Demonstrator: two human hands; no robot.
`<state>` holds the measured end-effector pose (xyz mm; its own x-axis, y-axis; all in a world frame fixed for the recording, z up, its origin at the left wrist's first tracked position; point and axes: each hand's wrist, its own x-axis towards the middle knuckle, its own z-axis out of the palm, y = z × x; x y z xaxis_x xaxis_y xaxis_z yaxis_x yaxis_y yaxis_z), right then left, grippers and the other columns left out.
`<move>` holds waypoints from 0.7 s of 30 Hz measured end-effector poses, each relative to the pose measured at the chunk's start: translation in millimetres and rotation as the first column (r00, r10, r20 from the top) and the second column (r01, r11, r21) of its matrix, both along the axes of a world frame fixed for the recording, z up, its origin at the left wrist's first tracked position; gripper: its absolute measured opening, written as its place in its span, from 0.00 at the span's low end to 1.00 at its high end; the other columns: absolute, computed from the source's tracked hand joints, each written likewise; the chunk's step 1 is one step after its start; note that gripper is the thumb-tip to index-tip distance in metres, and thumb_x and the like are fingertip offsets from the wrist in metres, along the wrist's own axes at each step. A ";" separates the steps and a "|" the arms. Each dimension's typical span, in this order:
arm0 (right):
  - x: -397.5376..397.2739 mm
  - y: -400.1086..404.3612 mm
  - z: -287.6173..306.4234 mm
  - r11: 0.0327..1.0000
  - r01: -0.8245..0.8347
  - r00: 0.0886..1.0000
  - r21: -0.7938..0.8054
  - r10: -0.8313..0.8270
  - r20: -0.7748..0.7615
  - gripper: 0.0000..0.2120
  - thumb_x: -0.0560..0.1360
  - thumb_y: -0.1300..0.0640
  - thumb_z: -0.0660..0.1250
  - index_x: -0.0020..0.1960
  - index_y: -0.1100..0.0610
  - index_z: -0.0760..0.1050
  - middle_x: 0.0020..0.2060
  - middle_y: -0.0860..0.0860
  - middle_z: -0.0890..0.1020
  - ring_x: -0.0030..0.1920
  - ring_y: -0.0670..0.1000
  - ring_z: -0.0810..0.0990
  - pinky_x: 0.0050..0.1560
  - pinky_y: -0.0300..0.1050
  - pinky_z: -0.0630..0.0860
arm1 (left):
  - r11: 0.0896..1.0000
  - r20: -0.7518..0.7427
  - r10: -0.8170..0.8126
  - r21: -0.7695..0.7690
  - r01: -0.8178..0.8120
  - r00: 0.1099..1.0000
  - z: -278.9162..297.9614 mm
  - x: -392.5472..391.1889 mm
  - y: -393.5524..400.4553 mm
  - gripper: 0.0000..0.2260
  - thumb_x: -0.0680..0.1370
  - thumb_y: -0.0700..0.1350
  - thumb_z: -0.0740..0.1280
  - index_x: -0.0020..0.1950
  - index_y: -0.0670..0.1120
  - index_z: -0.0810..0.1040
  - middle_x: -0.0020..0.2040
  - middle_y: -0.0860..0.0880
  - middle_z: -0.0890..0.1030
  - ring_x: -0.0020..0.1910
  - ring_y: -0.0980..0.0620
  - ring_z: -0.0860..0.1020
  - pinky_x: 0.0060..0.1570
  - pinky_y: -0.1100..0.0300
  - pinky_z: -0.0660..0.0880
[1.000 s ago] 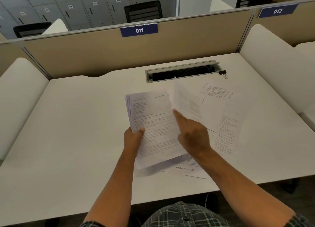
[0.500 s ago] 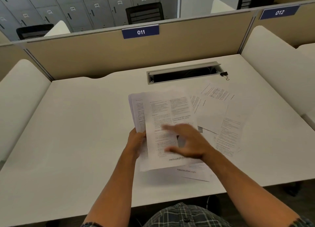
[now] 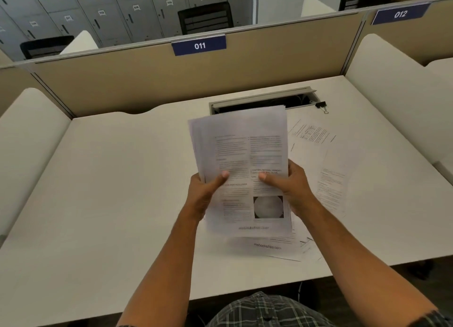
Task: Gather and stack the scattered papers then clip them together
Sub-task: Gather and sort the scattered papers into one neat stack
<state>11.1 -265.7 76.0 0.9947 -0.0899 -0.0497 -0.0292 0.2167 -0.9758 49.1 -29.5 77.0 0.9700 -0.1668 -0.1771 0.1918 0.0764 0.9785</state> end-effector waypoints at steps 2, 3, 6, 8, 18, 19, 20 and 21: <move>3.0 -0.1 9.2 0.999 0.013 0.994 -0.031 -0.009 0.106 0.18 0.67 0.60 0.83 0.54 0.47 0.87 0.53 0.52 0.88 0.54 0.55 0.88 0.47 0.48 0.85 | 1.000 0.095 -0.017 -0.003 0.018 0.995 10.1 3.6 5.2 0.21 0.66 0.52 0.83 0.58 0.53 0.86 0.57 0.48 0.87 0.57 0.46 0.85 0.50 0.53 0.84; 3.7 -0.5 13.5 0.999 0.002 0.987 -0.049 0.006 0.159 0.18 0.66 0.59 0.83 0.54 0.47 0.87 0.53 0.51 0.88 0.54 0.54 0.87 0.47 0.48 0.85 | 0.999 0.142 -0.040 -0.014 0.042 0.989 14.4 6.0 8.6 0.21 0.68 0.48 0.82 0.60 0.53 0.85 0.59 0.48 0.86 0.58 0.46 0.84 0.51 0.51 0.84; 3.8 -3.0 15.5 0.994 -0.093 0.972 -0.051 0.102 0.214 0.20 0.66 0.60 0.82 0.55 0.45 0.86 0.53 0.51 0.87 0.57 0.56 0.86 0.48 0.51 0.85 | 0.991 0.239 -0.126 -0.021 0.135 0.963 19.5 9.2 17.3 0.22 0.71 0.40 0.79 0.63 0.53 0.81 0.59 0.49 0.85 0.60 0.48 0.83 0.51 0.53 0.84; 4.7 -3.0 5.6 0.991 -0.125 0.980 -0.042 0.130 0.151 0.22 0.65 0.65 0.82 0.54 0.46 0.86 0.52 0.51 0.87 0.57 0.56 0.86 0.50 0.55 0.85 | 0.988 0.216 -0.145 -0.021 0.153 0.966 9.8 6.2 22.3 0.23 0.71 0.38 0.79 0.64 0.52 0.81 0.58 0.48 0.85 0.60 0.48 0.83 0.50 0.55 0.83; 25.4 -22.5 -27.0 0.951 -0.165 0.986 -0.260 0.151 -0.074 0.23 0.70 0.63 0.81 0.63 0.53 0.80 0.55 0.51 0.87 0.55 0.50 0.87 0.50 0.42 0.84 | 0.976 0.011 0.076 0.205 -0.077 0.997 -30.4 0.7 24.2 0.10 0.71 0.53 0.80 0.44 0.48 0.87 0.44 0.52 0.89 0.44 0.52 0.87 0.40 0.62 0.83; 31.4 -30.8 -30.5 0.931 -0.143 0.989 -0.337 0.118 -0.094 0.24 0.72 0.65 0.79 0.65 0.54 0.78 0.58 0.52 0.86 0.55 0.51 0.86 0.51 0.41 0.84 | 0.975 -0.002 0.097 0.199 -0.095 0.995 -31.8 2.8 24.7 0.08 0.73 0.51 0.79 0.47 0.48 0.86 0.44 0.52 0.89 0.43 0.52 0.88 0.39 0.62 0.83; 37.2 -39.1 -34.6 0.885 -0.097 0.991 -0.456 0.044 -0.125 0.26 0.72 0.67 0.77 0.67 0.54 0.77 0.60 0.53 0.85 0.57 0.52 0.85 0.51 0.41 0.83 | 0.974 -0.013 0.116 0.199 -0.111 0.993 -33.5 4.9 25.7 0.08 0.74 0.49 0.79 0.49 0.48 0.85 0.44 0.53 0.89 0.42 0.51 0.88 0.38 0.61 0.83; 41.2 -47.6 -39.4 0.794 -0.057 0.985 -0.605 -0.054 -0.164 0.28 0.71 0.68 0.75 0.68 0.53 0.76 0.63 0.53 0.83 0.61 0.53 0.83 0.53 0.44 0.82 | 0.970 -0.034 0.138 0.205 -0.128 0.990 -35.4 6.1 26.9 0.08 0.75 0.48 0.78 0.51 0.48 0.85 0.44 0.54 0.89 0.42 0.50 0.88 0.37 0.61 0.83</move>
<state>52.3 -313.3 36.6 0.9768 -0.1555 -0.1470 -0.1998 -0.4172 -0.8866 55.3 -2.6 41.6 0.9708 0.0069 -0.2399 0.2395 -0.0937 0.9664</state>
